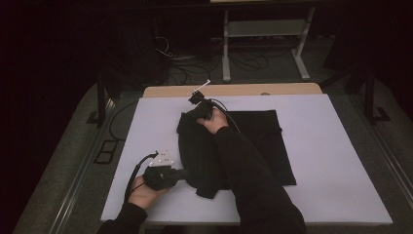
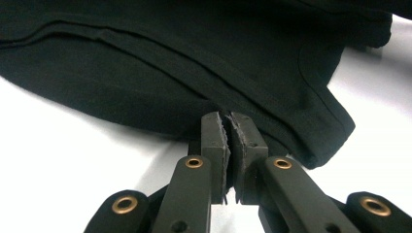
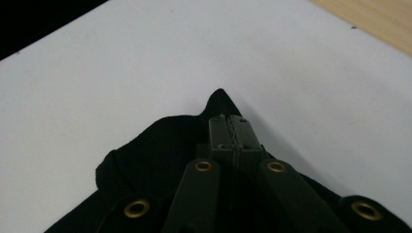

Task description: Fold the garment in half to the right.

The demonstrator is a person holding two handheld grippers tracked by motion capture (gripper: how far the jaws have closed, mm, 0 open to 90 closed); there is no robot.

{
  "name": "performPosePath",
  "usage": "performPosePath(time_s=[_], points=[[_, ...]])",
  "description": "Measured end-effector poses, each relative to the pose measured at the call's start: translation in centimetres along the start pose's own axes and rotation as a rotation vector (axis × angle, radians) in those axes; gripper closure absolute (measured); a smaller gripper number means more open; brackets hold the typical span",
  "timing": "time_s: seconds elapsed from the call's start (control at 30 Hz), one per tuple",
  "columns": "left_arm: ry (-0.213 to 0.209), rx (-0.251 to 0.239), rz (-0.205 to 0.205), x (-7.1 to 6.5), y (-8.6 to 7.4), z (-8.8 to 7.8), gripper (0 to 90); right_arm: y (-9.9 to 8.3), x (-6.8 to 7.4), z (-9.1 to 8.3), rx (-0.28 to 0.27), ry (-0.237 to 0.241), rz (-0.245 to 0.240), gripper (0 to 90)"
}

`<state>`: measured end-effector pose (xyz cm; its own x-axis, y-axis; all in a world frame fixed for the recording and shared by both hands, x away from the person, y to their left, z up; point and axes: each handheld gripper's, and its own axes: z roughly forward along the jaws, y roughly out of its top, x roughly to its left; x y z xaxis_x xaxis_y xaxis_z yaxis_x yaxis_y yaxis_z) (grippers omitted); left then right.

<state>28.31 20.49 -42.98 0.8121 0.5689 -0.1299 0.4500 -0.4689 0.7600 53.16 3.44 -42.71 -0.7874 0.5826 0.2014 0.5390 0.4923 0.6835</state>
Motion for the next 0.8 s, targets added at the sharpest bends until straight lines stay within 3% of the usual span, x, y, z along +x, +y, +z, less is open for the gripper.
performPosePath(time_s=[0.3, 0.8], points=[[0.004, -0.037, 0.015, -0.7, 0.8, -0.4, 83.9, 0.1, -0.2, -3.7, -0.051, -0.004, -0.011, 88.7], [-0.016, -0.045, 0.073, -1.9, 3.1, 0.1, 84.1, -1.0, -1.9, -8.7, -0.101, -0.035, 0.014, 88.7]])
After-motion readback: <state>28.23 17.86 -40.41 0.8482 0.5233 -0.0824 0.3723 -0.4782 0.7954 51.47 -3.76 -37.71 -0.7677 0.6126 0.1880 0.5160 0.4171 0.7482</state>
